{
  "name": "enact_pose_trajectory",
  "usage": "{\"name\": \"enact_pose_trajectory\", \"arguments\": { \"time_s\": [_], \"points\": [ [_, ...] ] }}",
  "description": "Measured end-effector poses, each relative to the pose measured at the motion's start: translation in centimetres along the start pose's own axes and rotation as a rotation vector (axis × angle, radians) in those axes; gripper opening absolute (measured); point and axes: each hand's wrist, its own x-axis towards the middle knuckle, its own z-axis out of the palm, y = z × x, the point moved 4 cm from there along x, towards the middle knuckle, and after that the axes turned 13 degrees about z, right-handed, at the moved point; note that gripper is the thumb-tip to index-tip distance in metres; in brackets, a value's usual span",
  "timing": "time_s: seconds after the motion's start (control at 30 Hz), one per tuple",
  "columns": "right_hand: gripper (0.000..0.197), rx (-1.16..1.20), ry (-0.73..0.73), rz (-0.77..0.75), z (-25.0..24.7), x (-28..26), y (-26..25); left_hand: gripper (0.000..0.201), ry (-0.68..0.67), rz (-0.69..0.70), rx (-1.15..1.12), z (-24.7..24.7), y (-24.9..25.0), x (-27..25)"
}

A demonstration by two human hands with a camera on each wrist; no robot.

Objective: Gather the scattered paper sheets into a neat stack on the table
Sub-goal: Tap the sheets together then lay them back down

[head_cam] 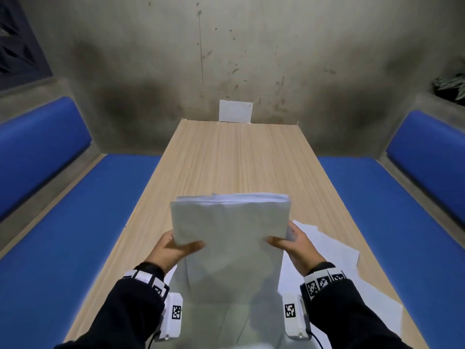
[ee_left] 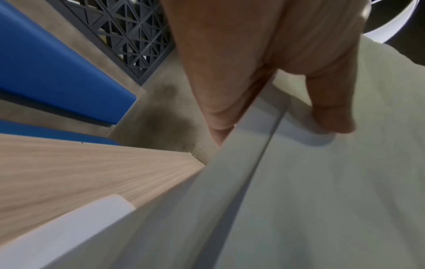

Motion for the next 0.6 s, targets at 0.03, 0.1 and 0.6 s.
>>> {"name": "enact_pose_trajectory", "arguments": {
  "time_s": [0.03,0.1,0.6],
  "points": [
    [0.069,-0.009,0.007,-0.001,0.0,0.1,0.2,0.071,-0.007,-0.003,0.027,0.1,-0.1,0.0],
    [0.05,-0.021,0.028,-0.033,0.2,0.0,-0.4,0.045,0.019,0.022,0.059,0.2,0.4,0.2],
    [0.024,0.173,0.024,-0.164,2.6,-2.4,-2.7,0.057,0.063,0.036,0.082,-1.7,-0.9,-0.3]
  ]
}}
